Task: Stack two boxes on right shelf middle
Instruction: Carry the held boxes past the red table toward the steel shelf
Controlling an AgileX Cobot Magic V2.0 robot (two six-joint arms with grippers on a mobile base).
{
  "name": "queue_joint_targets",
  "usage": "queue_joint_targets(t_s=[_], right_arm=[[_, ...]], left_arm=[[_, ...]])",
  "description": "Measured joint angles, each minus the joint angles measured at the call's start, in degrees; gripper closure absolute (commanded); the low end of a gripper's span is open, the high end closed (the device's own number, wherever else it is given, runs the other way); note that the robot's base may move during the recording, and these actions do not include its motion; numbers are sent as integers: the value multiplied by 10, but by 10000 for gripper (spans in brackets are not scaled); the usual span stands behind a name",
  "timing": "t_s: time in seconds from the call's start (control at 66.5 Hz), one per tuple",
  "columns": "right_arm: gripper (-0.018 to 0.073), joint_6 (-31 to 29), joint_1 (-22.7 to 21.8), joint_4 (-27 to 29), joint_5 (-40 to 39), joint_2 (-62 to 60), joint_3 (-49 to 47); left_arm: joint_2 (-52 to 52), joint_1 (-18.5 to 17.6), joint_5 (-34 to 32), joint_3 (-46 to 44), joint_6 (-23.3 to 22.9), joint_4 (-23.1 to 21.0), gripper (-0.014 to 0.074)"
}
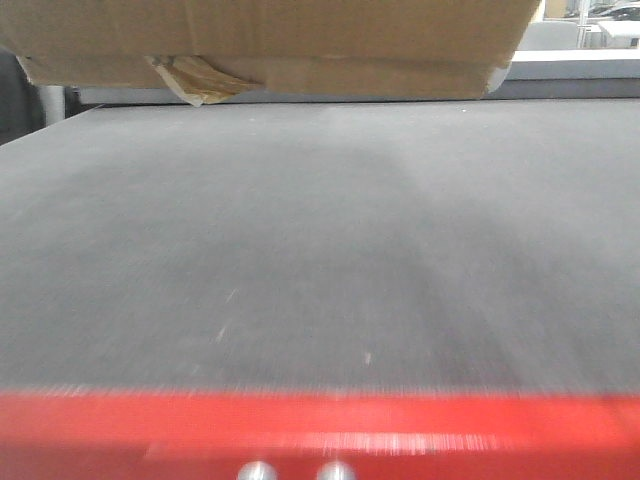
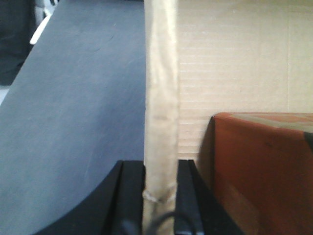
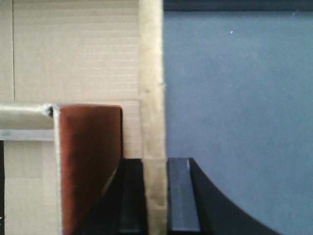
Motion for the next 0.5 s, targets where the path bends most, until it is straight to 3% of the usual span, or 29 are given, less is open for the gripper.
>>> queue_joint_targets(t_s=[0.496], right_arm=[[722, 1, 0, 0, -1, 0, 0]], left_arm=[[0, 0, 0, 0, 0, 3, 707]])
